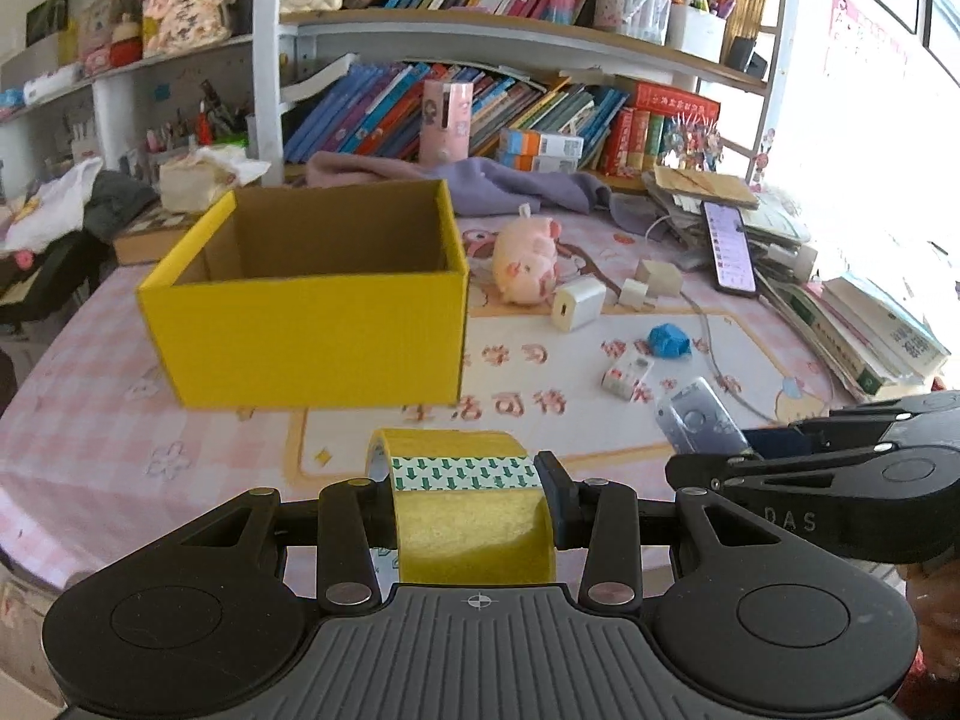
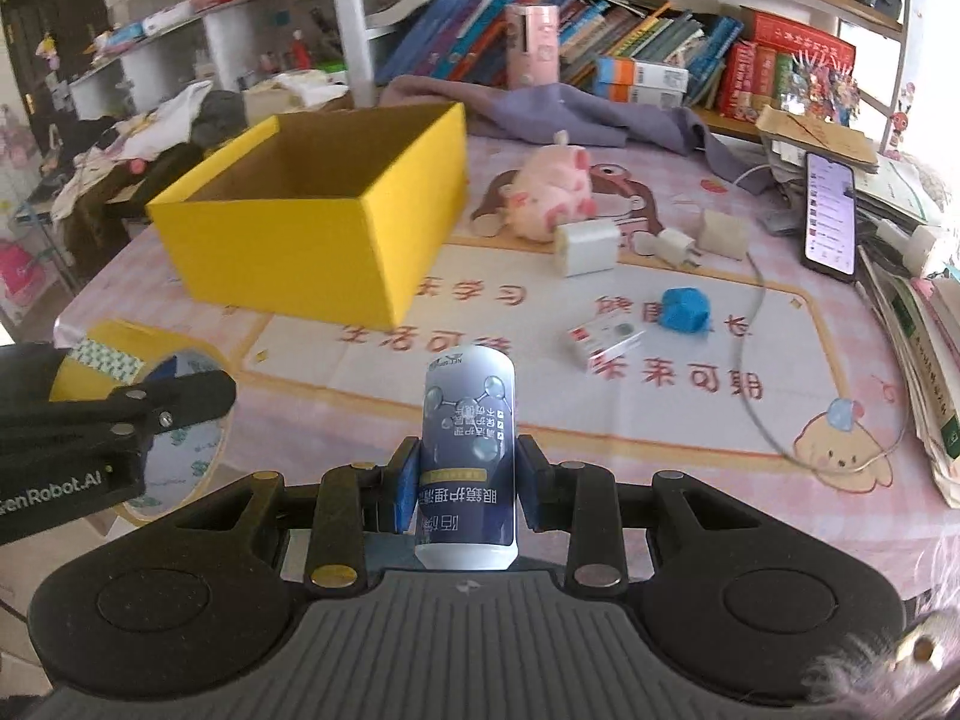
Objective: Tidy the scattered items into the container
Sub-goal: 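Carry the tape roll and spray bottle with both tools toward the yellow box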
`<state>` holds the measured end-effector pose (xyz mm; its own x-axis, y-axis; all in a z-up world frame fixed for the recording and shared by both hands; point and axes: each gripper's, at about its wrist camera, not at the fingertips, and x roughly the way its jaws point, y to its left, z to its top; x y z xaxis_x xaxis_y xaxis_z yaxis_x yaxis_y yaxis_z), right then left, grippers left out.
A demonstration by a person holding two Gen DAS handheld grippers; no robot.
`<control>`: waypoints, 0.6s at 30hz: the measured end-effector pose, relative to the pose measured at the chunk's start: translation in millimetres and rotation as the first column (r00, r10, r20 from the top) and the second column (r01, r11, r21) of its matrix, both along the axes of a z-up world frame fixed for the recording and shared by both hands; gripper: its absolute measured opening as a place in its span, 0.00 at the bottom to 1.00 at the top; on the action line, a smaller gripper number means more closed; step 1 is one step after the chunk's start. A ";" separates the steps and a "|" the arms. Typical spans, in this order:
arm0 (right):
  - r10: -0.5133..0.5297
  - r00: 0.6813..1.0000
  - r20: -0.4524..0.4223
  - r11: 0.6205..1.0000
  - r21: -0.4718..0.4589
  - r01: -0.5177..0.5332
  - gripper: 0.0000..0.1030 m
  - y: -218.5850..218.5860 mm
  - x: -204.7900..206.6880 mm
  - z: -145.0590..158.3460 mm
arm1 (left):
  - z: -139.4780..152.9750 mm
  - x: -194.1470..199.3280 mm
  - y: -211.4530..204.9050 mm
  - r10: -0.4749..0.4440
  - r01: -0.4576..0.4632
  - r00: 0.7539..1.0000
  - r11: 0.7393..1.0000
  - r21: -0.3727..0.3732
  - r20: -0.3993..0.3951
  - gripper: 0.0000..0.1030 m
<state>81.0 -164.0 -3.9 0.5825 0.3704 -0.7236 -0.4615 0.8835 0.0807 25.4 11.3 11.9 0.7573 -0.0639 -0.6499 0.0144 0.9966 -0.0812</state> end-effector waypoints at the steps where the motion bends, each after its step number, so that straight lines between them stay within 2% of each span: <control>1: 0.004 1.000 -0.003 1.000 0.003 -0.004 0.30 2.6 -3.9 -0.3 | -0.4 -3.7 2.5 0.002 -0.002 1.000 1.000 -0.001 -0.004 0.38; 14: 0.057 0.998 -0.029 0.998 0.017 -0.056 0.30 36.9 -31.2 -4.6 | -1.2 -26.9 36.0 0.057 -0.057 0.998 0.998 -0.021 -0.004 0.38; 18: 0.088 0.996 -0.030 0.996 0.014 -0.088 0.30 47.2 -32.5 -4.6 | -6.2 -28.1 44.1 0.062 -0.062 0.998 0.998 -0.028 -0.030 0.38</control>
<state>48.5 -116.8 -8.5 0.5252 0.4281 -0.7354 -0.5344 0.8385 0.1065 -2.7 55.4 5.8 0.7414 -0.0364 -0.6701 -0.0501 0.9927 -0.1093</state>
